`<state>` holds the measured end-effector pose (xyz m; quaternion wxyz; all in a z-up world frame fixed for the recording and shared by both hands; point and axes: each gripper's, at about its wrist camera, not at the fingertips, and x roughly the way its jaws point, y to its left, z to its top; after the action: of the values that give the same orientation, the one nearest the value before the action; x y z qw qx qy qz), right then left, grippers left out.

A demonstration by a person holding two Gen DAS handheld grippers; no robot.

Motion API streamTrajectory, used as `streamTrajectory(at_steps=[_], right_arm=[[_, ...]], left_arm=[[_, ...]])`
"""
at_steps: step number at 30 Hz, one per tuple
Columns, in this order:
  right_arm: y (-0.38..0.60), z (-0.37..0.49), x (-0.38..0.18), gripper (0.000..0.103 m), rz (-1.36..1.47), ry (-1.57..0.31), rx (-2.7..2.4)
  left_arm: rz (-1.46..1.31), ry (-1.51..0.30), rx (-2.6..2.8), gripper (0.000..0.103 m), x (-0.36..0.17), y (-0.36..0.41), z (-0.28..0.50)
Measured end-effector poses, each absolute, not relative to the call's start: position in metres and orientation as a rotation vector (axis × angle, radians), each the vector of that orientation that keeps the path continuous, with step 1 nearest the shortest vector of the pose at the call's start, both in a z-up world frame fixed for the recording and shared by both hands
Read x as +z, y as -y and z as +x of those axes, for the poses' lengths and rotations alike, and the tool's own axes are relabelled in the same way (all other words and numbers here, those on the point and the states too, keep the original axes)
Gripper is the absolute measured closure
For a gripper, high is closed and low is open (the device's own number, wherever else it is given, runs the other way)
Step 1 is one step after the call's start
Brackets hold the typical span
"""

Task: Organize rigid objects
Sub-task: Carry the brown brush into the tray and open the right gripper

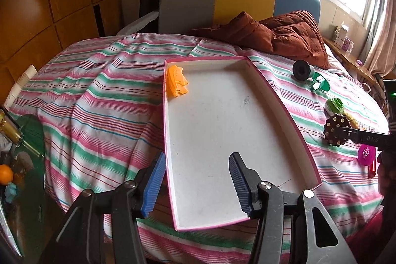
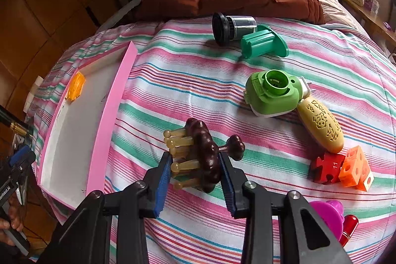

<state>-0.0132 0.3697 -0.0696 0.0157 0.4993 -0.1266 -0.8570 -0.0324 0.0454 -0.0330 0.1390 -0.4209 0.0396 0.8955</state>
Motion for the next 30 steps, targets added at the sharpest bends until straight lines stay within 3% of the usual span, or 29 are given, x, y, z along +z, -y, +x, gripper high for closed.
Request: streamTrajectory(at_steps=[19,30], right_arm=[[-0.372,-0.003,-0.058,0.068,1.467,0.658,-2.64],[-0.309,-0.016,-0.01,0.068,1.31,0.529,-2.581]], left_arm=[[-1.228,-0.07,2.593,0.047,-0.035,-0.029,-0.028],[-1.236,-0.01,2.609,0.045,-0.036,-0.014,-0.029]])
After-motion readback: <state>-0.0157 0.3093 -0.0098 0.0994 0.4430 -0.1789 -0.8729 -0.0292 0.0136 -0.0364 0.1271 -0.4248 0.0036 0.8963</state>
